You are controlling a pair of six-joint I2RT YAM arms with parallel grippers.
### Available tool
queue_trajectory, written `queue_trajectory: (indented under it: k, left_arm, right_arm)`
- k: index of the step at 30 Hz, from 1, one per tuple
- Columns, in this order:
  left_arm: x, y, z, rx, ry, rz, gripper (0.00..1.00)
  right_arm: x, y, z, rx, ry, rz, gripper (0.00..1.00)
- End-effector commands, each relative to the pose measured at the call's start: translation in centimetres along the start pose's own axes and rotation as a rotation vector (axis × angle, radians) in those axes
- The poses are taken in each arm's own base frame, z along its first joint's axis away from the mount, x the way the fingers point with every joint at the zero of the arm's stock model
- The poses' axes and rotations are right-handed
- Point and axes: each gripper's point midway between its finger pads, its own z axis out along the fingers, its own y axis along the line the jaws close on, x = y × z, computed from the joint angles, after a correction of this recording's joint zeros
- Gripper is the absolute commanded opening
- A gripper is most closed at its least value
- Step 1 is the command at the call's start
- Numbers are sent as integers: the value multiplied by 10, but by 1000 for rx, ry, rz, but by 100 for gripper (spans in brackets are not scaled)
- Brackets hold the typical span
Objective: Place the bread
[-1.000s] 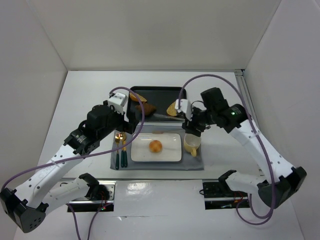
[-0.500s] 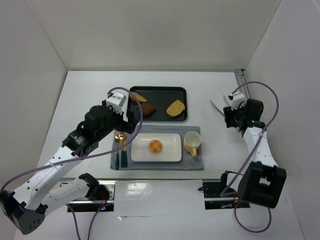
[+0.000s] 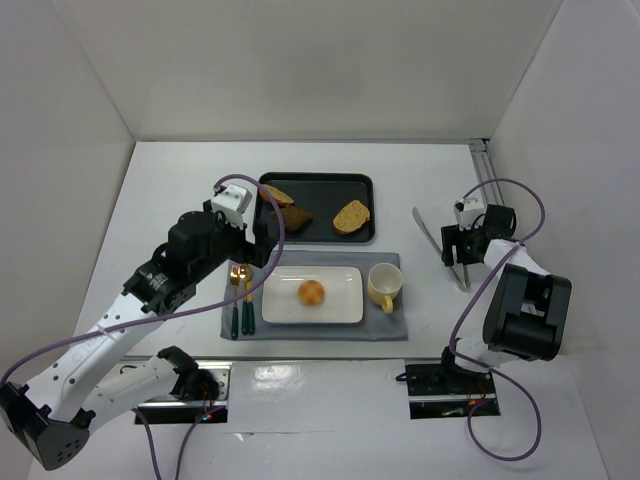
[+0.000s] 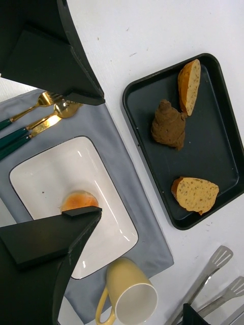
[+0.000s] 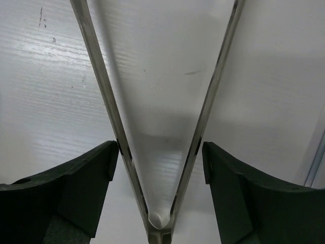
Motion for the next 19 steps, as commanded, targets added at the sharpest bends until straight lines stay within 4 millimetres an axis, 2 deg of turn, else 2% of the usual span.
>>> queue_trajectory:
  k: [1,6,8,9,10,16,17,19]
  left_arm:
    - [-15,-7,-3,36,-62,12,100]
    - [-15,-7,-3,36,-62,12,100]
    - [-15,-7,-3,36,-62,12,100]
    - [-15,-7,-3,36,-62,12,100]
    - [-15,-7,-3,36,-62,12,100]
    - [-13,-8,-1,43,-52,12,100]
    - [-13,-8,-1,43,-52,12,100]
    - [-13,-8,-1,43,-52,12,100]
  right_arm:
    - [-7,-7,-1,1,-6,1,80]
    - [-2,-11,-3,-23,-9,33,82]
    - [0,-12,-12,-36,-17,57,85]
    - [-8,-10,-17,-60,-48,45,88]
    - [-10,-8,-24,-71,-62,35,100]
    - [-63,-2,-87,-25,-238,-9,100]
    - [-72,1,-101,-16,-288,-20,100]
    - [-86,10,-116,-22,-354,-7,100]
